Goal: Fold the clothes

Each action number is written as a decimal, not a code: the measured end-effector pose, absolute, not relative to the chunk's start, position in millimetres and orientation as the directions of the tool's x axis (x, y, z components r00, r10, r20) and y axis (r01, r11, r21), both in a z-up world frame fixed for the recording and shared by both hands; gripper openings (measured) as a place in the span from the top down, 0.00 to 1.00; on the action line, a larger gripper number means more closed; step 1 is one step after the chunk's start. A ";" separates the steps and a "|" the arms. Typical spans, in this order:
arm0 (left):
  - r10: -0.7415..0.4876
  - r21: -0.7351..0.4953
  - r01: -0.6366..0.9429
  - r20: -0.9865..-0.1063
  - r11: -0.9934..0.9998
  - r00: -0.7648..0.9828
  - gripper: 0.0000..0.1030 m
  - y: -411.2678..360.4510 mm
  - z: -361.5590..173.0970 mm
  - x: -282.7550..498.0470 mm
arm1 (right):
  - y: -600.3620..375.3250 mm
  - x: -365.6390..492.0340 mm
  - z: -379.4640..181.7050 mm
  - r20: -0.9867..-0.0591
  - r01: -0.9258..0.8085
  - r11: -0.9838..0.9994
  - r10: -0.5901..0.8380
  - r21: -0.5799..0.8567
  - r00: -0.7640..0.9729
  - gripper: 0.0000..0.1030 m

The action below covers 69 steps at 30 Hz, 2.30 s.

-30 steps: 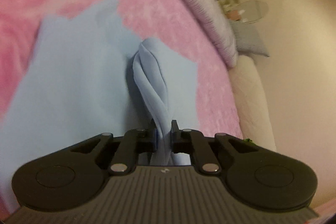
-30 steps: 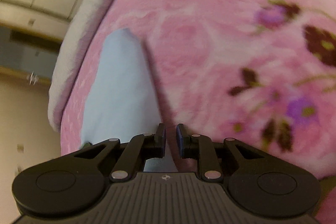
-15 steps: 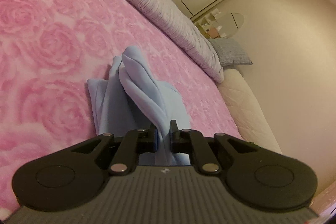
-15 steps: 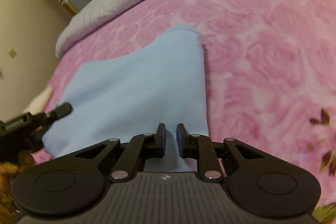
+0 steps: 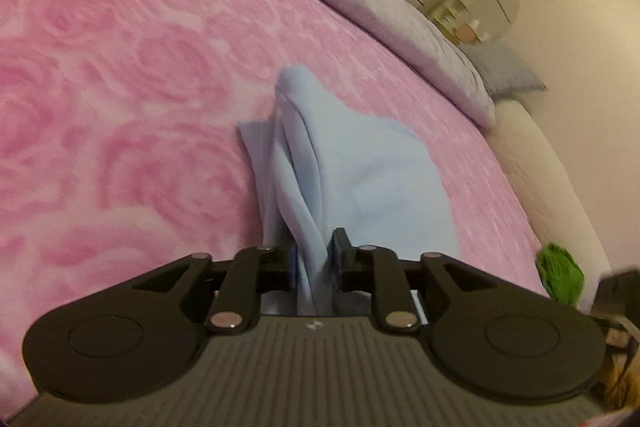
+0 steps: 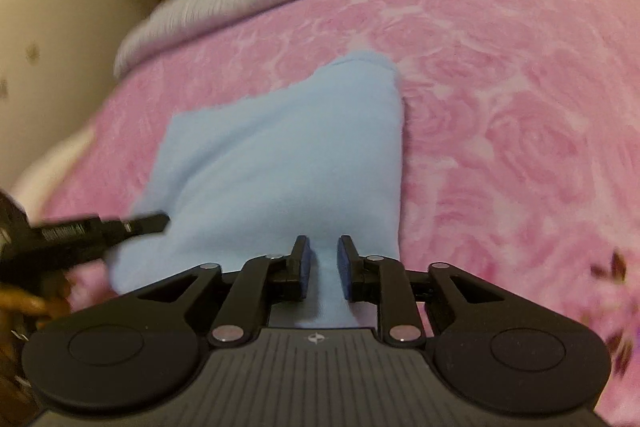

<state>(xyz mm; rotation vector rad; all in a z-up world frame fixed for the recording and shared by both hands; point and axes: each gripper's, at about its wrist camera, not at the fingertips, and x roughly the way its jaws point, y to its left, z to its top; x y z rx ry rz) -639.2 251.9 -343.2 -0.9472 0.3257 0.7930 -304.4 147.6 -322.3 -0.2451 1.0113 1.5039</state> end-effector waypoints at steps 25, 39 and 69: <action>0.549 -0.410 -0.833 -0.627 0.371 0.553 0.79 191.7 -305.3 -629.5 | 98.2 -318.0 -304.9 -0.719 -0.970 -0.017 0.668 0.242 -0.191 0.69; 0.512 -0.324 -0.822 -0.659 0.468 0.551 0.93 189.9 -313.0 -604.8 | 113.3 -319.2 -307.0 -0.717 -0.967 -0.055 0.661 0.248 -0.221 0.74; 0.511 -0.237 -0.886 -0.745 0.399 0.429 0.65 206.6 -289.7 -607.4 | 137.1 -290.7 -298.2 -0.734 -0.916 0.212 0.669 0.340 -0.118 0.40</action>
